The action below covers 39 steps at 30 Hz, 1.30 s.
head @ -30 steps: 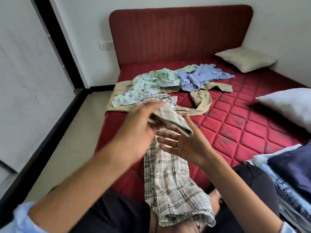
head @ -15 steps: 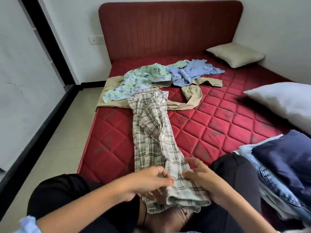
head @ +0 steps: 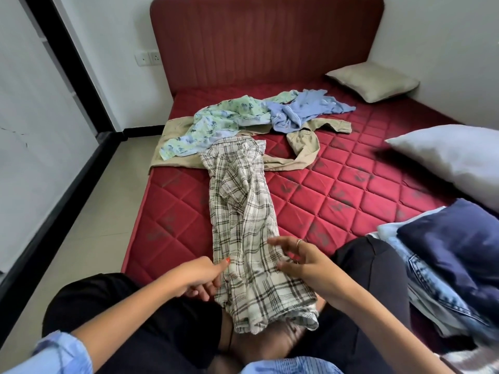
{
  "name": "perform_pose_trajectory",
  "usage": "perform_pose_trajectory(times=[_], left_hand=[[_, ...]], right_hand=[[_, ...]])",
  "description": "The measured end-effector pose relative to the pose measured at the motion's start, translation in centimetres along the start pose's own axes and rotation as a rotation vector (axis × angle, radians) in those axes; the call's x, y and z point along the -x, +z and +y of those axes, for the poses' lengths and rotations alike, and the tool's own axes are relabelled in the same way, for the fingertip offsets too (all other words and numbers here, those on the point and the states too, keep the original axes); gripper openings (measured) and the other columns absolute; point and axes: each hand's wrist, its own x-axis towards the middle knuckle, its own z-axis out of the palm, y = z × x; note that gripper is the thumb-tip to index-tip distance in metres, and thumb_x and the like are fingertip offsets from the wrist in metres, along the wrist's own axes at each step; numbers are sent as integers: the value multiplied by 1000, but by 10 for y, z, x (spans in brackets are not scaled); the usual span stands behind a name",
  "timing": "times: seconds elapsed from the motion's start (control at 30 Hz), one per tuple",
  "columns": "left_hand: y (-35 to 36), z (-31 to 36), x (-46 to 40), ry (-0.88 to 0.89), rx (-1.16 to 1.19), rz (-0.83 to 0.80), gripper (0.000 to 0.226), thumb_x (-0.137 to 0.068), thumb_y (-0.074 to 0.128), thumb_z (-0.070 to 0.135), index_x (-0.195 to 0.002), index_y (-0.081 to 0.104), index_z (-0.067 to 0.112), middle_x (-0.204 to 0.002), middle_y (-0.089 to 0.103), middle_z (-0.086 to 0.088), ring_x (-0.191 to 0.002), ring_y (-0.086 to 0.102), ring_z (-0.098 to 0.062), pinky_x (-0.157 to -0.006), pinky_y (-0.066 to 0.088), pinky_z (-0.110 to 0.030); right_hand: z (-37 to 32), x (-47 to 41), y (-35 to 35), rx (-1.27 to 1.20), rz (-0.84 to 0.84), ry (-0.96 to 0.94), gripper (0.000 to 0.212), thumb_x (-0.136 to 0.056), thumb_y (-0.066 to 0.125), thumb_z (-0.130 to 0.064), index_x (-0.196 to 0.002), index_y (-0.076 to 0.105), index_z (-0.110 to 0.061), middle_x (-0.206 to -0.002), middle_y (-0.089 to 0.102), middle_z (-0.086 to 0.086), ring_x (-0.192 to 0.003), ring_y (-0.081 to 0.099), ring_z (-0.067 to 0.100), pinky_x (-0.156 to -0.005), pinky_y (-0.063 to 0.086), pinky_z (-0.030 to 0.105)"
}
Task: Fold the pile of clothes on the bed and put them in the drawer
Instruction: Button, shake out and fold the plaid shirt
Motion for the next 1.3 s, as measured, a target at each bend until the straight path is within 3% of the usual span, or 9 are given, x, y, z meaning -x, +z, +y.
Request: perform_pose_trajectory(times=[0.13, 0.3, 0.47, 0.6, 0.7, 0.8, 0.93, 1.07, 1.3], left_hand=[[21, -17, -13, -20, -197, 61, 68, -96, 26, 62, -104, 57, 2, -67, 62, -2, -48, 56, -13, -40, 36, -17], [38, -16, -29, 54, -160, 136, 59, -98, 34, 54, -125, 59, 9, -115, 66, -10, -107, 61, -24, -80, 43, -23], [54, -21, -38, 154, 276, 23, 37, -77, 68, 34, -111, 67, 21, -113, 68, 2, -101, 61, -13, -91, 50, -24], [62, -16, -29, 252, 50, 104, 34, -84, 62, 41, -109, 65, 20, -107, 61, 10, -101, 56, -8, -85, 46, -22], [60, -24, -18, 380, -96, 162, 29, -90, 55, 39, -77, 60, 13, -77, 58, 8, -70, 49, -3, -62, 40, -24], [59, -39, -11, 496, -136, 133, 31, -90, 53, 36, -77, 61, 9, -66, 61, 4, -56, 44, 5, -61, 44, -31], [50, -47, -5, 591, -153, 0, 43, -82, 43, 62, -89, 65, 26, -86, 71, 5, -71, 51, 1, -73, 48, -31], [14, -33, -8, 602, -229, 103, 32, -97, 43, 45, -71, 55, 31, -69, 54, 11, -66, 46, -4, -69, 44, -31], [-30, 19, -15, 664, -127, 219, 25, -99, 46, 37, -119, 61, 34, -102, 68, 10, -73, 56, 3, -70, 46, -19]], right_hand=[[13, 0, 6, 1019, 92, 72, 45, -92, 55, -33, -135, 46, -27, -130, 38, -3, -123, 43, 24, -99, 42, 39], [8, 16, 29, 1060, 10, -126, 92, -76, 4, -82, -136, 48, -27, -144, 39, -6, -134, 35, 19, -109, 28, 41], [33, 28, 45, 1360, -11, -331, 90, -73, 24, -90, -124, 58, -25, -105, 65, -9, -97, 65, 15, -93, 48, 44], [55, 28, 47, 1467, 5, -463, 93, -62, 43, -80, -132, 47, -19, -109, 67, 0, -96, 67, 18, -93, 31, 44], [57, 22, 48, 1457, 41, -457, 90, -54, 62, -72, -125, 53, -17, -98, 67, -6, -84, 67, 14, -88, 42, 39], [50, 16, 49, 1455, 5, -385, 73, -38, 73, -52, -104, 68, -20, -75, 63, -11, -61, 63, 10, -65, 53, 25], [26, 6, 48, 1499, -48, -291, 44, -26, 75, -32, -66, 59, -27, -51, 54, -10, -41, 55, 9, -41, 37, 19], [2, 0, 36, 1460, -204, -251, 25, -74, 61, -16, -98, 56, -17, -90, 66, 4, -84, 64, 30, -60, 33, 34], [-39, 7, 29, 1377, -325, -335, 24, -88, 52, -23, -110, 55, -16, -101, 64, 11, -96, 59, 37, -67, 32, 35]])
